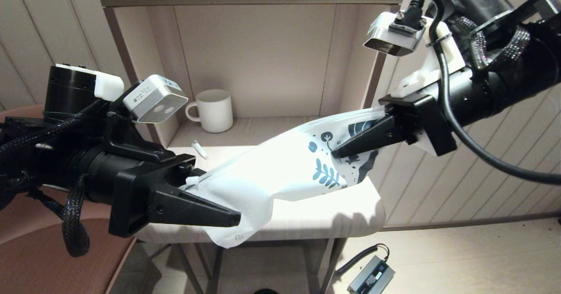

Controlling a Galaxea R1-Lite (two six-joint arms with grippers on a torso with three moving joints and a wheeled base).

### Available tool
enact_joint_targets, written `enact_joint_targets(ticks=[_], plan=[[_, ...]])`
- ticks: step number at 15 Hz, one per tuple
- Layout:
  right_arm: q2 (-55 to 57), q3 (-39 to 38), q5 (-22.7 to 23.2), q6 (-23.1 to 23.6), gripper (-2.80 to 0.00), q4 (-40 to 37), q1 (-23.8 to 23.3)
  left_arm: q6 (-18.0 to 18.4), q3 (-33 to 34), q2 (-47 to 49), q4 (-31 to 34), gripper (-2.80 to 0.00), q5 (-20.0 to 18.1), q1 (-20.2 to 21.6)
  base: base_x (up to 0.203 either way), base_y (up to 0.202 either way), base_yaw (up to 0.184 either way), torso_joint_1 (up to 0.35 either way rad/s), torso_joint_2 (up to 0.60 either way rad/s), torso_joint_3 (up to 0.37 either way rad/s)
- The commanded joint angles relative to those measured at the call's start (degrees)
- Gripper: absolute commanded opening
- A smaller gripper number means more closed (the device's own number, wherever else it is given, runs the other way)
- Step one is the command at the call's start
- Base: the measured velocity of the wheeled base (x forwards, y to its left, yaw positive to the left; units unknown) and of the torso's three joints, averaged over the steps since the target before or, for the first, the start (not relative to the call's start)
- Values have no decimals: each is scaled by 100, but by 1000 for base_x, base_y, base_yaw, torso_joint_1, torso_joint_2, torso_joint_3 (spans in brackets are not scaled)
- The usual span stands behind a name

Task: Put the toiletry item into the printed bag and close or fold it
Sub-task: Hand it to the other hand, then pick up the toothpaste

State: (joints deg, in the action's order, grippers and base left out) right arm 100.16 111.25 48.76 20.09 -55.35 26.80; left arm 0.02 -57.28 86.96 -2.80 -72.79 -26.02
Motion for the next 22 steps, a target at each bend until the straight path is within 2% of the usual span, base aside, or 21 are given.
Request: enact_joint_targets(ticks=[1,4,7,8,10,12,13,15,17,20,21,22], plan=[[-119,-15,28,12,-280,-29,-112,28,157,-10,-37,0,-13,88,0,0,0,0,0,0],[-268,-11,34,21,-280,-28,-428,246,580,-51,-94,0,6,653,0,0,0,0,0,0],[-398,14,209,17,-280,-12,-772,531,1057,-78,-98,0,13,1431,0,0,0,0,0,0],[-452,26,320,13,-280,1,-890,572,1160,-68,-98,-280,17,1709,0,0,0,0,0,0],[-554,20,362,12,-280,15,-1011,627,1171,31,-106,-280,39,2076,0,0,0,0,0,0],[-635,9,366,4,-280,-14,-1054,631,1023,121,-107,-280,609,2091,0,0,0,0,0,0],[-688,-9,362,-4,-280,-20,-1054,636,959,168,-114,-280,1100,2066,0,0,0,0,0,0],[-788,-50,362,-31,-280,-29,-1054,616,916,166,-173,-280,2191,1728,0,0,0,0,0,0],[-841,-104,353,-49,-280,-29,-1054,520,949,102,-270,-280,3582,1299,0,0,0,0,0,0],[-911,-173,353,-99,-280,-21,-1045,-84,928,245,-930,-280,5581,698,0,0,0,0,0,0],[-939,-183,345,-128,-280,-20,-1054,-269,919,435,-1281,0,6251,516,0,0,0,0,0,0],[-957,-183,344,-145,-280,-21,-1045,-388,920,615,-1632,0,6847,377,0,0,0,0,0,0]])
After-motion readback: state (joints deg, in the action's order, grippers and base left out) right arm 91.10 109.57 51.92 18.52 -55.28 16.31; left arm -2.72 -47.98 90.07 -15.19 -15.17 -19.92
